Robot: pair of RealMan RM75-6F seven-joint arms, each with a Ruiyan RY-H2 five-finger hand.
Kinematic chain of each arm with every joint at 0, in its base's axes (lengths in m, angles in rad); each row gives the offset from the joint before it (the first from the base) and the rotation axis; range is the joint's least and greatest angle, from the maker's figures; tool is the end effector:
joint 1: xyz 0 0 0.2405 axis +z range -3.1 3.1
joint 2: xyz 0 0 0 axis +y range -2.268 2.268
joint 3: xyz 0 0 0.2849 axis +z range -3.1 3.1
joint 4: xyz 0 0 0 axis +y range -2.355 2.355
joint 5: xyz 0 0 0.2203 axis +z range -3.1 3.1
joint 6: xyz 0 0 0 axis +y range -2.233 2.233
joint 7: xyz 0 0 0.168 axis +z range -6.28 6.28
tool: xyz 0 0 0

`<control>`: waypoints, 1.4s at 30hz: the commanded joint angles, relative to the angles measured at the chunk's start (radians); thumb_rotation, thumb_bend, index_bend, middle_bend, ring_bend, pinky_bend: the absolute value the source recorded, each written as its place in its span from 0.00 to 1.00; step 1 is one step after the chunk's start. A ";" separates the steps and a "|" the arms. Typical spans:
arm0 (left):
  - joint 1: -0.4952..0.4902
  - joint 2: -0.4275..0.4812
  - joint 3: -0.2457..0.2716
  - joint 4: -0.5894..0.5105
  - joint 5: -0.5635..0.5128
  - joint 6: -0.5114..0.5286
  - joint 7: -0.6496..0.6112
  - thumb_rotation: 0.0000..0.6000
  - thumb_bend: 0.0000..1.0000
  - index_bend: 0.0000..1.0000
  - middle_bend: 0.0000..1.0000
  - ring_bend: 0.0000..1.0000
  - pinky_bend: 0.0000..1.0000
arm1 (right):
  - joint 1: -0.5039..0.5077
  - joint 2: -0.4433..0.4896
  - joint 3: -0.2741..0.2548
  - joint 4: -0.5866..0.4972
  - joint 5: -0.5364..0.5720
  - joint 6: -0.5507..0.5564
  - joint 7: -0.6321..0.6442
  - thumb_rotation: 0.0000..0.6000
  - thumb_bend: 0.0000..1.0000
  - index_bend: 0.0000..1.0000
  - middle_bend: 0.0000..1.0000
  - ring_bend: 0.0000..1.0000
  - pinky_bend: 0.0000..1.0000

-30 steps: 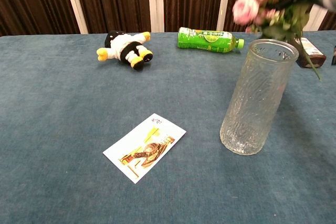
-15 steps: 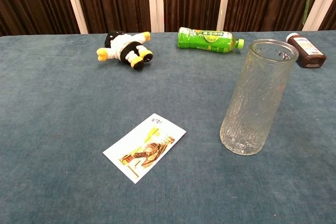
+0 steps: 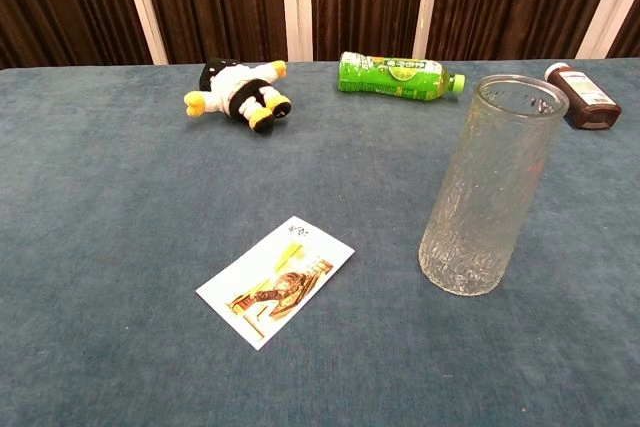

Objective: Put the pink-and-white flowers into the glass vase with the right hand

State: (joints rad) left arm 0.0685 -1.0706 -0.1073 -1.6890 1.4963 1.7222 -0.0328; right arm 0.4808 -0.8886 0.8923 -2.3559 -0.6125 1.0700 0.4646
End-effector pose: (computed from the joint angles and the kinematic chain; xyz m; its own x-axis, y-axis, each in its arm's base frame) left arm -0.3370 0.1629 0.2174 0.3546 -0.2330 0.9055 0.9346 0.1173 -0.3358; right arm -0.0441 -0.3448 0.2457 -0.7659 -0.2055 0.6092 -0.5889 -0.1557 -0.7930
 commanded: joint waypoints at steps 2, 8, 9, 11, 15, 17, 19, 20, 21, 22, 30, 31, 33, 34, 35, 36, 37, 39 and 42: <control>0.001 0.003 -0.003 0.001 -0.004 0.001 -0.010 1.00 0.20 0.15 0.00 0.00 0.00 | 0.025 -0.036 -0.051 0.000 0.001 0.024 -0.001 1.00 0.60 0.57 0.54 0.54 0.17; 0.001 0.005 -0.003 0.001 -0.005 0.000 -0.013 1.00 0.20 0.15 0.00 0.00 0.00 | 0.047 -0.076 -0.109 0.003 -0.022 0.063 -0.019 1.00 0.60 0.57 0.54 0.54 0.17; 0.002 0.004 -0.003 0.001 -0.004 0.001 -0.013 1.00 0.20 0.15 0.00 0.00 0.00 | 0.048 -0.082 -0.118 0.006 -0.029 0.066 -0.021 1.00 0.60 0.57 0.54 0.54 0.17; 0.002 0.004 -0.003 0.001 -0.004 0.002 -0.012 1.00 0.20 0.15 0.00 0.00 0.00 | 0.049 -0.090 -0.135 0.012 -0.045 0.072 -0.027 1.00 0.60 0.57 0.54 0.54 0.17; 0.001 0.002 -0.003 0.001 -0.005 -0.001 -0.008 1.00 0.20 0.15 0.00 0.00 0.00 | 0.043 -0.112 -0.177 0.023 -0.087 0.083 -0.030 1.00 0.60 0.57 0.54 0.54 0.17; 0.000 0.002 -0.002 0.000 -0.005 -0.002 -0.005 1.00 0.20 0.15 0.00 0.00 0.00 | 0.036 -0.119 -0.191 0.028 -0.104 0.079 -0.021 1.00 0.60 0.57 0.54 0.54 0.17; 0.000 0.001 -0.002 0.000 -0.004 -0.003 -0.001 1.00 0.20 0.15 0.00 0.00 0.00 | 0.029 -0.124 -0.205 0.035 -0.122 0.076 -0.011 1.00 0.60 0.57 0.54 0.54 0.17; -0.001 0.000 -0.001 -0.001 -0.003 -0.003 0.000 1.00 0.20 0.15 0.00 0.00 0.00 | 0.025 -0.127 -0.214 0.042 -0.132 0.072 -0.006 1.00 0.60 0.57 0.54 0.54 0.17; -0.001 -0.001 -0.001 -0.001 -0.002 -0.003 0.002 1.00 0.20 0.15 0.00 0.00 0.00 | 0.021 -0.131 -0.223 0.048 -0.142 0.069 0.002 1.00 0.60 0.57 0.54 0.54 0.17; -0.001 -0.001 -0.001 -0.001 -0.003 -0.002 0.004 1.00 0.20 0.15 0.00 0.00 0.00 | 0.016 -0.134 -0.230 0.054 -0.152 0.065 0.011 1.00 0.60 0.57 0.54 0.54 0.17; -0.004 -0.007 -0.001 -0.002 -0.003 -0.007 0.019 1.00 0.20 0.15 0.00 0.00 0.00 | -0.038 -0.141 -0.297 0.079 -0.262 0.036 0.072 1.00 0.60 0.57 0.54 0.54 0.17; -0.004 -0.007 0.000 -0.002 -0.003 -0.008 0.021 1.00 0.20 0.15 0.00 0.00 0.00 | -0.045 -0.144 -0.308 0.083 -0.279 0.031 0.081 1.00 0.60 0.57 0.54 0.54 0.17; -0.005 -0.009 0.001 -0.003 -0.001 -0.009 0.027 1.00 0.20 0.15 0.00 0.00 0.00 | -0.056 -0.149 -0.329 0.094 -0.305 0.021 0.097 1.00 0.60 0.57 0.54 0.54 0.17; -0.005 -0.010 0.001 -0.003 -0.001 -0.009 0.028 1.00 0.20 0.15 0.00 0.00 0.00 | -0.059 -0.151 -0.334 0.098 -0.312 0.017 0.104 1.00 0.60 0.57 0.54 0.54 0.17; -0.005 -0.010 0.001 -0.004 0.000 -0.009 0.030 1.00 0.20 0.15 0.00 0.00 0.00 | -0.062 -0.154 -0.344 0.106 -0.323 0.009 0.114 1.00 0.60 0.57 0.54 0.54 0.17; -0.005 -0.011 0.002 -0.004 0.001 -0.009 0.032 1.00 0.20 0.15 0.00 0.00 0.00 | -0.065 -0.156 -0.350 0.110 -0.331 0.004 0.122 1.00 0.60 0.57 0.54 0.54 0.17; -0.005 -0.011 0.002 -0.004 0.001 -0.009 0.034 1.00 0.20 0.15 0.00 0.00 0.00 | -0.068 -0.160 -0.358 0.115 -0.339 -0.002 0.128 1.00 0.60 0.57 0.54 0.54 0.17; -0.006 -0.013 0.002 -0.004 0.000 -0.009 0.038 1.00 0.20 0.15 0.00 0.00 0.00 | -0.073 -0.166 -0.374 0.125 -0.360 -0.012 0.141 1.00 0.60 0.57 0.54 0.53 0.17; -0.007 -0.015 0.001 -0.004 -0.003 -0.012 0.043 1.00 0.20 0.15 0.00 0.00 0.00 | -0.087 -0.176 -0.408 0.139 -0.415 -0.037 0.173 1.00 0.60 0.57 0.54 0.52 0.17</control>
State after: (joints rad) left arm 0.0616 -1.0849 -0.1060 -1.6930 1.4943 1.7107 0.0090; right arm 0.4045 -1.0560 0.5064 -2.2288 -0.9969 1.0500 0.6167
